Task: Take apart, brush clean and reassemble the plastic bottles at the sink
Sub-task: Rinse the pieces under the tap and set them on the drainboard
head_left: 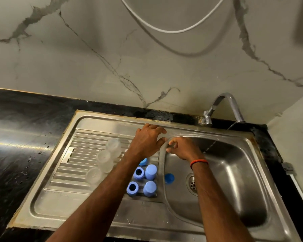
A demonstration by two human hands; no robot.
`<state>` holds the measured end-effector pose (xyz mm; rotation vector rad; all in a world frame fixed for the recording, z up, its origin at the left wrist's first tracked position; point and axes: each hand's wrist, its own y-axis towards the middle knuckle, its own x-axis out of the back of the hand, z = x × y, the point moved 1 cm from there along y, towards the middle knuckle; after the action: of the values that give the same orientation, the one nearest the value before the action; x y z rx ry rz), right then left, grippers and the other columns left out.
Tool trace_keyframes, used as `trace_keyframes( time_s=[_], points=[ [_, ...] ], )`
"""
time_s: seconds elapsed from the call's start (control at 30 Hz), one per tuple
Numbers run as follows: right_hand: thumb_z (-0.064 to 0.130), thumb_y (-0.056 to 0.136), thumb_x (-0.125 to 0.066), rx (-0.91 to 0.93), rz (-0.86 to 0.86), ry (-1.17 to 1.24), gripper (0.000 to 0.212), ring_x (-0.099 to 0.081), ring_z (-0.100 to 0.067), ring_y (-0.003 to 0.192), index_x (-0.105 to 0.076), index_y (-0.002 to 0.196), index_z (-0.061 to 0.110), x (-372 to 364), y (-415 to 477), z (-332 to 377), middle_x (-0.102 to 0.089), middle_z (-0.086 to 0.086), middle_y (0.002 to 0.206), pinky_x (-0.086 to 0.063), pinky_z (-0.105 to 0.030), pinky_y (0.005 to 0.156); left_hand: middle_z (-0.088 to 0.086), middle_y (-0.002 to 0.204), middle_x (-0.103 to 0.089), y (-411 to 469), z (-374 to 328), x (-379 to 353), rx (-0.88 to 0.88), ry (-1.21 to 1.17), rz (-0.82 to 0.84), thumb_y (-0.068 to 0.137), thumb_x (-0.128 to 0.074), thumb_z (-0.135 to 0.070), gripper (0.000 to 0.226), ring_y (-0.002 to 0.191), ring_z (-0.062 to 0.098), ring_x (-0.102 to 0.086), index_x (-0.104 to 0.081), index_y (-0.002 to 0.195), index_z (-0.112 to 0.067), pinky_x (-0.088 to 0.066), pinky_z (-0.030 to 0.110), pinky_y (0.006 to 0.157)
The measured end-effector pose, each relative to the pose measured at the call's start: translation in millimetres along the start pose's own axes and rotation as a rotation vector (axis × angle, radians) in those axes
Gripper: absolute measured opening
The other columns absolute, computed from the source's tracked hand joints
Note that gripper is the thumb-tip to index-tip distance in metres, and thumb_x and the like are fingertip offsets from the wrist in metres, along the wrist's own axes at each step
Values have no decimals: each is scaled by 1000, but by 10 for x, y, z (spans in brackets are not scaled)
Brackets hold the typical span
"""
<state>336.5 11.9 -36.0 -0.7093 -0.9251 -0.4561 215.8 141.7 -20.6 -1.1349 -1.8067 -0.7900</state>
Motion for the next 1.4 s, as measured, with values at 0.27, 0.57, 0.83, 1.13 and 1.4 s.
trace_keyframes(
  time_s=[0.27,0.57,0.83,1.13,1.4],
  points=[
    [47,84,-71,-35,119,0,29,-62,-15,92,-69,106,28,-321,23,-489,-69,5,106,-49,-32,79,0,140,-58,133,-260,-339,-37,43,118,101,-54,-41,39,132,23,-42,-55,138,-29,-38,42,100],
    [31,88,-68,24,326,52,36,-63,-29,108,-68,120,13,-870,210,-906,-68,-11,119,-52,-39,91,3,134,-61,223,-433,-685,9,76,156,100,-56,-40,39,127,25,-46,-57,135,-26,-39,43,99],
    [20,76,-82,107,450,29,56,-61,-34,116,-65,129,19,-1508,378,-1103,-62,-14,129,-52,-44,99,3,134,-62,210,-403,-744,78,126,151,99,-56,-40,42,127,27,-48,-56,139,-27,-42,45,99],
    [23,83,-74,145,223,134,45,-59,-27,120,-67,127,19,-977,390,-1451,-66,-10,128,-44,-31,104,3,129,-63,330,-661,-706,73,84,92,98,-58,-40,37,123,27,-50,-60,132,-25,-44,45,96],
    [7,80,-72,156,-188,386,19,-63,-12,91,-73,94,19,324,371,-1766,-71,2,99,-48,-19,86,-1,117,-70,647,-1058,-818,116,-96,10,93,-53,-48,36,107,21,-62,-67,119,-28,-53,44,90]
  ],
)
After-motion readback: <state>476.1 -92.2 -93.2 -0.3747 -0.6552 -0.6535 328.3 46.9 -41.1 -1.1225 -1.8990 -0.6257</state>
